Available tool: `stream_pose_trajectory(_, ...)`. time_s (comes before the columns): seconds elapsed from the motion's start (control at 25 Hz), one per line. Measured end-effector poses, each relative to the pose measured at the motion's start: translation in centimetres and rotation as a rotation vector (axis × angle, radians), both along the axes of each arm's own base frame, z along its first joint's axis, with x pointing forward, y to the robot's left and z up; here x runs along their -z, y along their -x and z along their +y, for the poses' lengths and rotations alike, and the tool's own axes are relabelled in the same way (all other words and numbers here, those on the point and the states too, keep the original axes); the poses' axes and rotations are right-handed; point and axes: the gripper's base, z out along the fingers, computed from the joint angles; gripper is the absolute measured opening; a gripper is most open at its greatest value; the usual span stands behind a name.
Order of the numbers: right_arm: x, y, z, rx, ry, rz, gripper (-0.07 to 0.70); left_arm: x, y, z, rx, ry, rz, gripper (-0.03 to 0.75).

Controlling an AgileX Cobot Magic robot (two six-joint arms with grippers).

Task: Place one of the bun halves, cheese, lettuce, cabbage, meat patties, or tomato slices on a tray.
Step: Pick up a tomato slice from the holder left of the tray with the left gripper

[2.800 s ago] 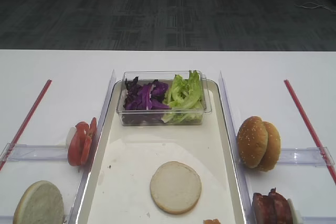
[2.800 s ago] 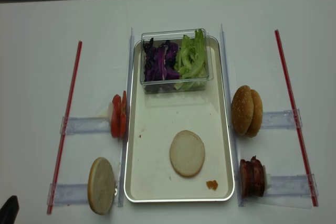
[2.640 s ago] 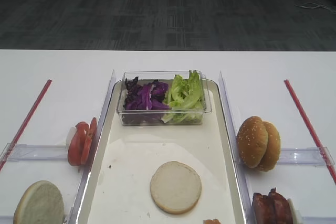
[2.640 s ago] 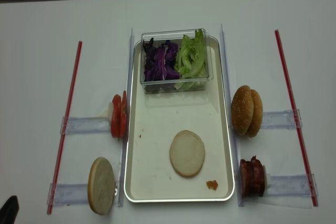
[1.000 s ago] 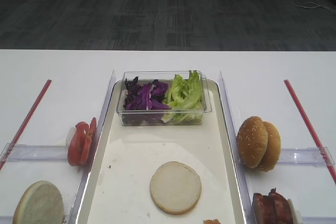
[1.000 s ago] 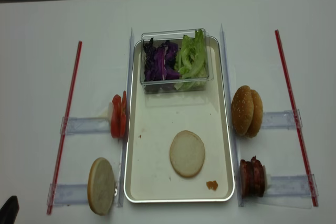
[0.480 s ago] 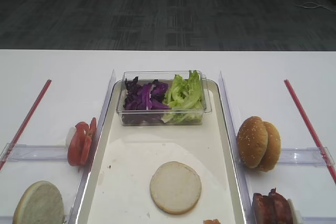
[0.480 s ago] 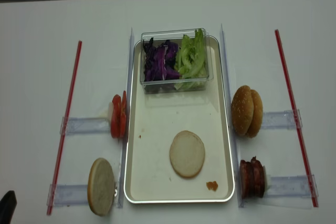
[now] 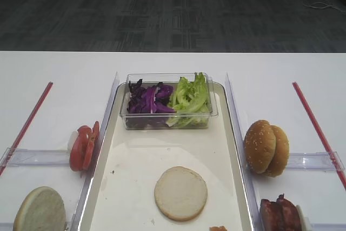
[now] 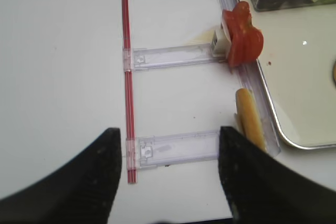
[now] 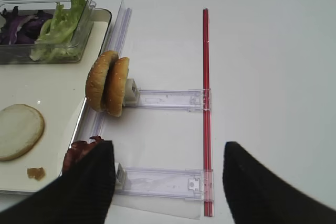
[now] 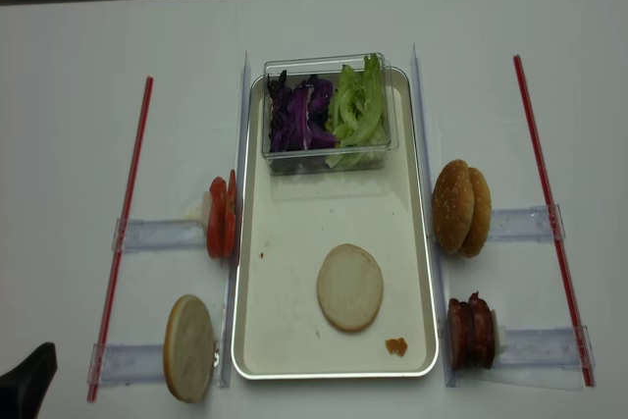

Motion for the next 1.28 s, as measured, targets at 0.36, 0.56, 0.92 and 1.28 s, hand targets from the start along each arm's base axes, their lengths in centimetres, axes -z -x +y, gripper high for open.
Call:
stream_pose_trajectory(0.36,0.0,0.0,0.0,0.0,0.0,0.0,0.454,-2.6,-2.7,-0.1,-0.012,0.002,0.067,0.42)
stream_pose_trajectory(0.56,0.0,0.0,0.0,0.0,0.0,0.0,0.454,-3.7,-4.4,-0.2,-0.02,0.007,0.113,0.42)
stream_pose_trajectory(0.92,0.0,0.0,0.0,0.001,-0.002,0.0,0.454,-4.8,-7.7,-0.4,-0.024,0.003,0.181,0.42)
stream_pose_trajectory(1.28,0.0,0.0,0.0,0.001,-0.002,0.0,0.454,-4.4,-11.4,-0.6,-0.027,-0.014,0.291,0.42)
